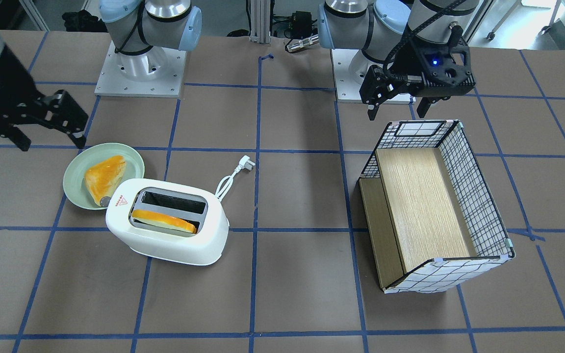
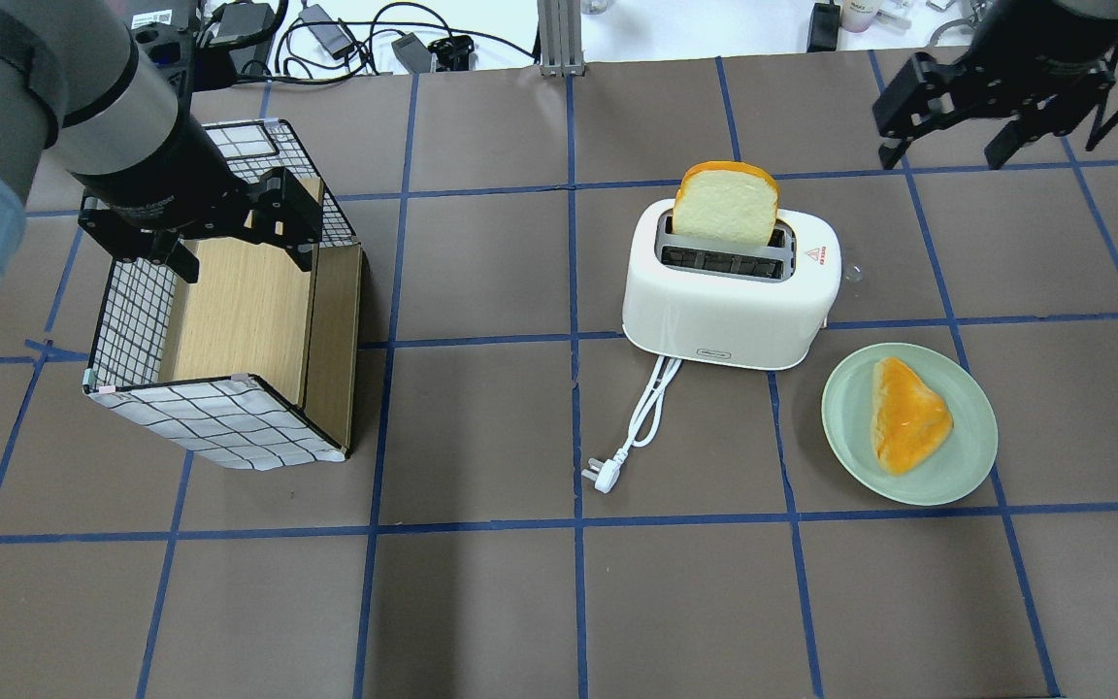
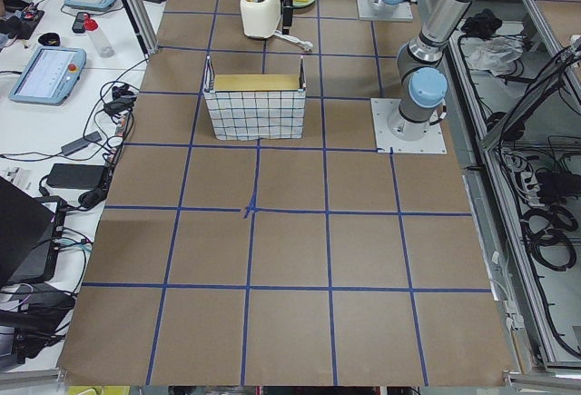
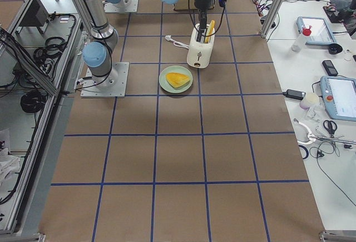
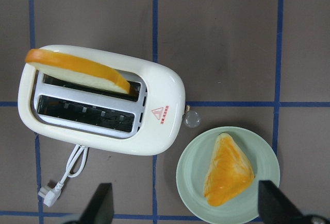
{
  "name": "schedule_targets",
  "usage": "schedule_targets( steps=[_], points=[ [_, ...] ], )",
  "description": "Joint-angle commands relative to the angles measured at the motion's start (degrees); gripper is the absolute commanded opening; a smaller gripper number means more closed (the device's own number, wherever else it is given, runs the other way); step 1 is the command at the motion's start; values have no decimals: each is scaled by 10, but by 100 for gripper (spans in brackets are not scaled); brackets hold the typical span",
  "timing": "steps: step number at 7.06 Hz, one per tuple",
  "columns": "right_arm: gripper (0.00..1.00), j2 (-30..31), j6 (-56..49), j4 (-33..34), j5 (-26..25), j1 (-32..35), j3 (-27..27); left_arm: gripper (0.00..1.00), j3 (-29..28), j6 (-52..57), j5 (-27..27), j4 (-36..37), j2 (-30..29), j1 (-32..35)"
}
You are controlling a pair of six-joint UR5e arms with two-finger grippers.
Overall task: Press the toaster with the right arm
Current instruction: 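Move the right gripper down beside the toaster toward its lever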
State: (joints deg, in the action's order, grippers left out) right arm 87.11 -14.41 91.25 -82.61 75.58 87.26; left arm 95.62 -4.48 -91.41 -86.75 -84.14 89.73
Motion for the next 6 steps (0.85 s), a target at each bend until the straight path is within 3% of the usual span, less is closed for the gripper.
schedule_targets(
  steps=[1,2,4,5,6],
  points=[
    [96,-36,-55,-15,56,-56,5,100,0,0,0,0,0,0],
    [88,-58,-55,-15,117,-58,8,100,0,0,0,0,0,0],
    [54,-78,-75,-6,175,-59,28,100,0,0,0,0,0,0],
    [31,-97,-117,-5,183,-64,33,100,0,0,0,0,0,0],
    [18,-105,-124,-5,183,-75,34,100,0,0,0,0,0,0]
  ],
)
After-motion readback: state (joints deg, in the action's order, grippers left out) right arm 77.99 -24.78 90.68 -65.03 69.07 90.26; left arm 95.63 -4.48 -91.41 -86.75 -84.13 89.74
